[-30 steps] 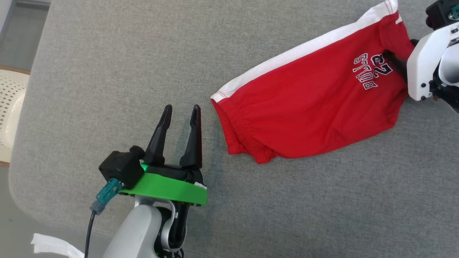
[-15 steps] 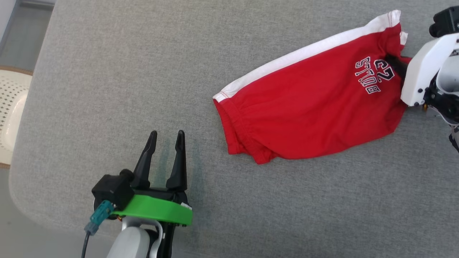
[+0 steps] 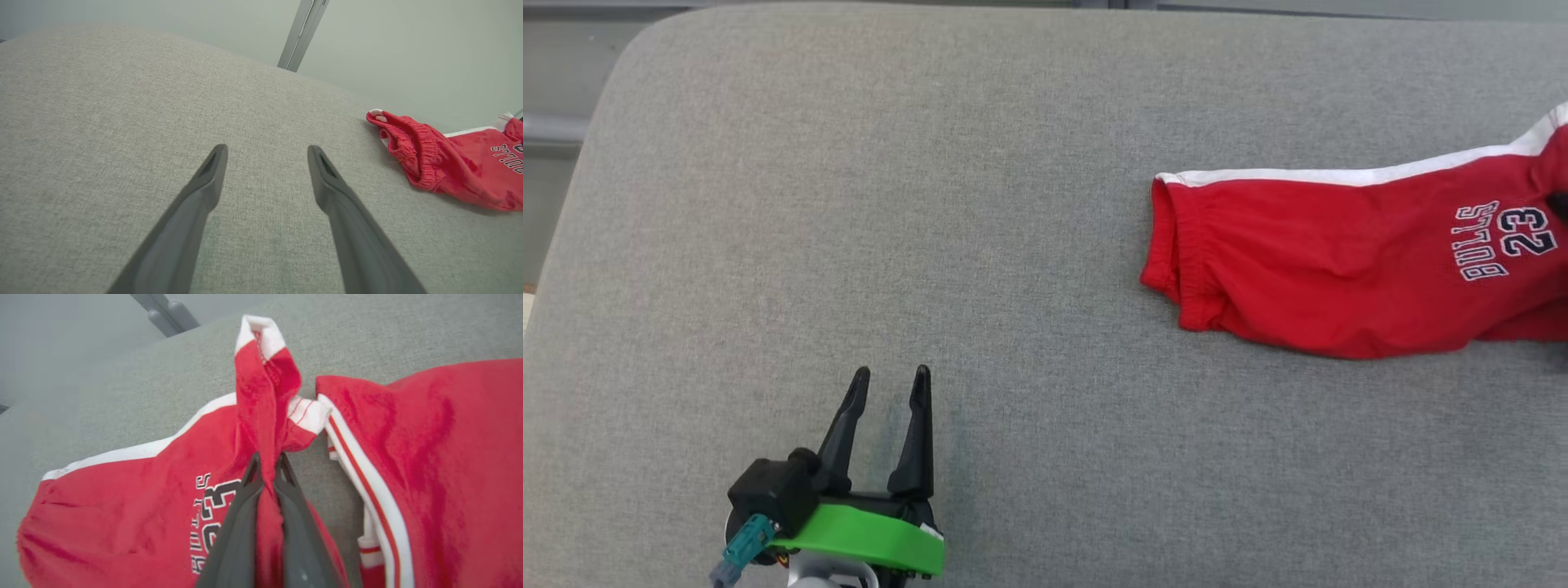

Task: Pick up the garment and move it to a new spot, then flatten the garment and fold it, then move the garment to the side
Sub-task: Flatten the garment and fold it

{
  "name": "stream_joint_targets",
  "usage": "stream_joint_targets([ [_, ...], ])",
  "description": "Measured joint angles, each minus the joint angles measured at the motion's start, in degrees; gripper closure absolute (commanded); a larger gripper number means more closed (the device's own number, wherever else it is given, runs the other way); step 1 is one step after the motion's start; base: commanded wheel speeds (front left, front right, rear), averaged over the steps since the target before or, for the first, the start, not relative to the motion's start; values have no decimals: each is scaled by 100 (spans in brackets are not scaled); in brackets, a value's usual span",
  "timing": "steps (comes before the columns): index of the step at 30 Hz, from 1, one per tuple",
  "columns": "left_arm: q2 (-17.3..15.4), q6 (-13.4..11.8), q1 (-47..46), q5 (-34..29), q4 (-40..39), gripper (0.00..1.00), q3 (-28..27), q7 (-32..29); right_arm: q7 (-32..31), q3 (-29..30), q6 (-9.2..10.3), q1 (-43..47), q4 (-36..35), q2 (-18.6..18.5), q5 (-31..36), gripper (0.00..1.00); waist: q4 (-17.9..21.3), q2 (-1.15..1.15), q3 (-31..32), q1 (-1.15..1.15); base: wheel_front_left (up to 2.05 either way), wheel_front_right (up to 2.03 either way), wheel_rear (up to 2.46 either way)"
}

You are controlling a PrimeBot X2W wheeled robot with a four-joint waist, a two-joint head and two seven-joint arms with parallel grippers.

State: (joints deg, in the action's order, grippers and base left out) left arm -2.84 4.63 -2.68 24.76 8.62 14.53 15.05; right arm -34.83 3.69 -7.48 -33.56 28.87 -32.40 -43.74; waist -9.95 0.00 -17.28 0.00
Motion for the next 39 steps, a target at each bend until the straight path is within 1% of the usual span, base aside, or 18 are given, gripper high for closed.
stream_joint_targets([
  [3,0,-14,138,104,16,0,26,0,-360,18,0,-10,-545,396,-47,100,60,0,176,0,0,0,0],
  [5,-1,-55,198,178,9,0,70,0,-698,-172,-1,17,-1078,677,5,100,104,0,272,0,0,0,0],
  [7,-1,-64,211,269,5,0,151,0,-954,-292,-1,86,-1449,1001,141,100,152,0,320,0,0,0,0],
  [9,1,-94,200,299,0,0,244,0,-1204,-475,0,178,-1772,1460,319,100,187,0,309,0,0,0,0],
  [12,0,-112,110,371,47,0,403,0,-1336,-717,-1,194,-1915,2288,743,100,180,0,241,0,0,0,0],
  [14,0,-120,-2,397,80,0,514,0,-1335,-794,-1,189,-1837,2644,1083,100,135,0,193,0,0,0,0],
  [15,0,-120,-66,428,99,0,577,0,-1267,-802,-1,179,-1747,2740,1300,100,92,0,166,0,0,0,0],
  [19,1,-140,-146,478,215,0,758,0,-939,-667,-1,93,-1324,2893,1859,100,-127,0,105,0,0,0,0],
  [23,0,-170,-140,541,281,0,780,1,-514,-387,-1,-131,-936,2949,2148,100,-329,0,85,0,0,0,0],
  [27,-1,-185,-110,603,331,0,815,1,-189,-338,0,-327,-570,2945,2028,100,-432,0,114,0,0,0,0],
  [31,0,-189,-109,620,365,0,904,1,-45,-509,0,-487,-220,2951,1993,100,-420,0,163,0,0,0,0],
  [32,0,-189,-110,632,371,0,913,1,-10,-595,0,-499,-131,2949,1983,75,-404,0,172,0,0,0,0],
  [33,0,-191,-110,639,380,0,917,1,58,-677,0,-505,-56,2949,1928,55,-388,0,184,0,0,0,0],
  [34,0,-198,-111,642,387,0,920,1,126,-755,0,-520,-13,2949,1845,4,-374,0,195,0,0,0,0],
  [35,0,-198,-112,644,401,0,917,1,215,-866,0,-545,10,2949,1793,0,-356,0,210,0,0,0,0],
  [37,1,-197,-112,644,439,0,896,0,422,-1053,-1,-554,-27,2950,1757,0,-328,0,256,0,0,0,0],
  [39,1,-189,-101,627,467,0,795,0,733,-1146,-1,-511,-234,2964,1586,0,-289,0,323,0,0,0,0],
])
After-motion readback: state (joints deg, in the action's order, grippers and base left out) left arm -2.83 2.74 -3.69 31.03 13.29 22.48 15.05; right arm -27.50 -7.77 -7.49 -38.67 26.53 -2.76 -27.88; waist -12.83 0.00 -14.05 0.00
